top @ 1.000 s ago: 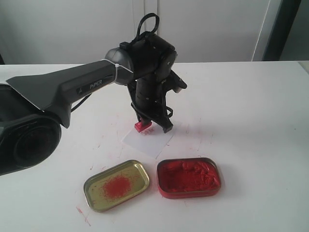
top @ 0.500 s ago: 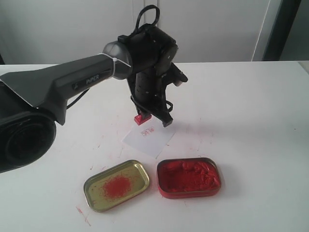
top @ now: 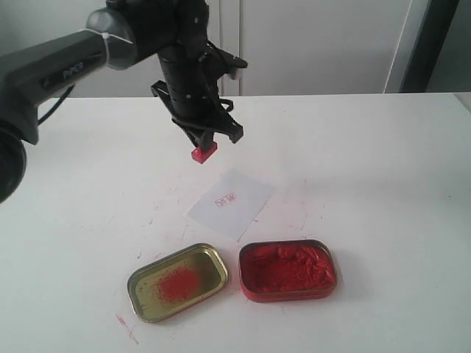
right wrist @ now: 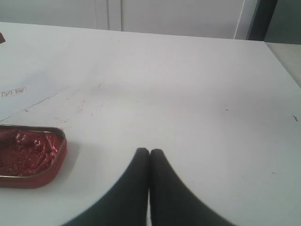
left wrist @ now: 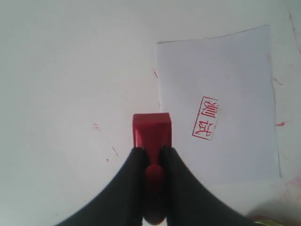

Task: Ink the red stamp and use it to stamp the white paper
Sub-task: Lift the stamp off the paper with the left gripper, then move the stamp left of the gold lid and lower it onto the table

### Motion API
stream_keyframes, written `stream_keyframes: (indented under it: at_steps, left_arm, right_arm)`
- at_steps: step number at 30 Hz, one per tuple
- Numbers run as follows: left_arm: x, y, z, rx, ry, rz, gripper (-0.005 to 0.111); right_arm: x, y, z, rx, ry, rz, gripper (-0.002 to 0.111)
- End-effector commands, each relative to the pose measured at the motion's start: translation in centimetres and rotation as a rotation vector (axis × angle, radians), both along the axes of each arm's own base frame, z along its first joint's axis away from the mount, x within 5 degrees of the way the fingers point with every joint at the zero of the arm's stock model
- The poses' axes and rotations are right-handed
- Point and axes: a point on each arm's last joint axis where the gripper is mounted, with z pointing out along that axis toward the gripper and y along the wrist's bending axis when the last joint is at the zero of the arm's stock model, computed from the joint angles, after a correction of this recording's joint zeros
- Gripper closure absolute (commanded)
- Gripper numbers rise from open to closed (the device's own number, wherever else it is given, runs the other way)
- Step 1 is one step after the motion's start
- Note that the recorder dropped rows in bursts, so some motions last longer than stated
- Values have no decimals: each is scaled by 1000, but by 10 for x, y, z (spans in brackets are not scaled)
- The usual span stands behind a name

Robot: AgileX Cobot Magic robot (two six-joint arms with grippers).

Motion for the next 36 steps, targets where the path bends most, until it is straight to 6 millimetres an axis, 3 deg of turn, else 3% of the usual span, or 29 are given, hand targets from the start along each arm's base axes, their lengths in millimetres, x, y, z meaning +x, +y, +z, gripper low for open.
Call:
stream_keyframes:
  at_steps: [1,7,11,15,22,26,30,36]
  left_arm:
    - [-3,20,12,-65,119,41,107]
    - [5,33,19,-262,212,39,107]
    - [2,36,22,-268,219,34,107]
    - [-13,52,17,-211,265,27,107]
    - [-45,84,31,-187,281,39,107]
    - [-61,96,20,-268,281,38,107]
    - [-60,107,10,-482,332,7,107]
    - [-61,119,-9,-630,360,3,107]
  right_arm:
    - [0,0,0,13,-14,-7,108]
    - [0,0,0,13,-14,-7,108]
    - [0,0,0,13,-14,-7,108]
    - [0,0,0,13,-14,-7,108]
    - [0,0,0,13,-14,-7,108]
    - [0,0,0,13,-14,-7,108]
    - [0,0,0,13,-14,-7,108]
    - [0,0,0,13,-14,-7,108]
